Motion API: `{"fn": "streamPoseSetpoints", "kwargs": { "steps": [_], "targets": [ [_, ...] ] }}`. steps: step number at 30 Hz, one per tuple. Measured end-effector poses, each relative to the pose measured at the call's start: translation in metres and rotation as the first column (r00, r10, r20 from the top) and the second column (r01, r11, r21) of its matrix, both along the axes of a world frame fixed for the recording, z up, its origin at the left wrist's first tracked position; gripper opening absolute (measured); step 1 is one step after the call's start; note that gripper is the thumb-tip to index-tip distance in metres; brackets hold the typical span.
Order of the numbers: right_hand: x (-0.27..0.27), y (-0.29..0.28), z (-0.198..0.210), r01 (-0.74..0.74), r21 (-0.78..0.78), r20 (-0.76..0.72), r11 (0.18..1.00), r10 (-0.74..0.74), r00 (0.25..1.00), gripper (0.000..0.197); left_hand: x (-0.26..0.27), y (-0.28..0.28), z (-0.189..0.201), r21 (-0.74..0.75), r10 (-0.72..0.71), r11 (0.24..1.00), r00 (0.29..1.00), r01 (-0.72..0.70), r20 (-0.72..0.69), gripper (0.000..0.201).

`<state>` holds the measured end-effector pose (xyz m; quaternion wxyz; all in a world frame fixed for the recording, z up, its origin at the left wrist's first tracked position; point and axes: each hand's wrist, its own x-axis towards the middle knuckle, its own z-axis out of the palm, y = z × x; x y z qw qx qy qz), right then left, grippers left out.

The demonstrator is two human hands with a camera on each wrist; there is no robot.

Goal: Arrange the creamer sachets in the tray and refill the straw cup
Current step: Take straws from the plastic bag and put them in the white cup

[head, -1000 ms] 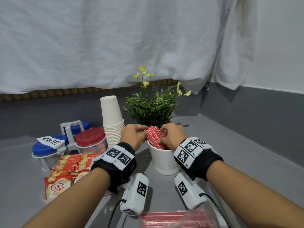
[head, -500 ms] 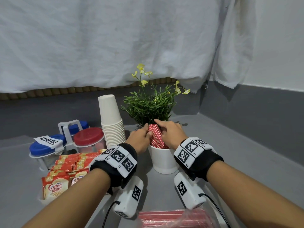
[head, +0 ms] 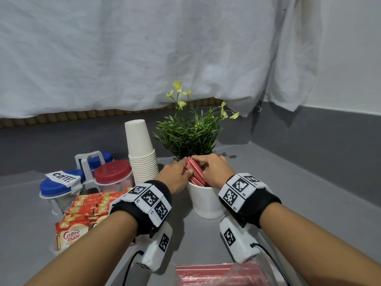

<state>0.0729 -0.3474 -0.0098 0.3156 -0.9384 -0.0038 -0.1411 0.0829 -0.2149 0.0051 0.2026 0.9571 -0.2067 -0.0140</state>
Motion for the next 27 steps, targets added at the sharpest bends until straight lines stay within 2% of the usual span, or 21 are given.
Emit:
{"fn": "streamPoseSetpoints", "kwargs": {
  "steps": [6,10,16,20,23,26,27],
  "targets": [
    [-0.002,0.005,0.003,0.004,0.034,-0.040,0.999,-0.003,0.999,0.051,-0.007,-0.001,0.001,-0.050,-0.015,0.999,0.998,0.012,-0.067,0.062],
    [-0.016,0.002,0.020,0.012,0.107,-0.029,0.994,-0.009,1.000,0.047,-0.018,0.004,0.010,-0.112,0.015,0.994,0.999,-0.018,-0.030,0.070],
    [-0.057,-0.003,0.061,0.022,0.104,0.070,0.994,-0.029,0.997,0.038,-0.052,0.022,0.051,-0.161,0.072,0.985,0.995,-0.061,0.063,0.059],
    [-0.096,-0.006,0.085,0.022,0.167,0.128,0.986,-0.043,0.991,0.028,-0.090,0.026,0.072,-0.170,0.073,0.984,0.988,-0.050,0.133,0.051],
    [-0.124,-0.009,0.091,0.028,0.166,0.105,0.986,-0.046,0.993,0.024,-0.118,0.026,0.073,-0.204,0.061,0.978,0.990,-0.034,0.128,0.046],
    [-0.147,-0.011,0.087,0.042,0.213,0.080,0.976,-0.060,0.995,0.017,-0.142,0.024,0.060,-0.225,0.030,0.974,0.998,-0.016,0.056,0.043],
    [-0.155,-0.012,0.083,0.053,0.245,0.065,0.968,-0.071,0.995,0.020,-0.151,0.023,0.052,-0.231,0.020,0.973,1.000,-0.015,0.022,0.042]
  ]
}}
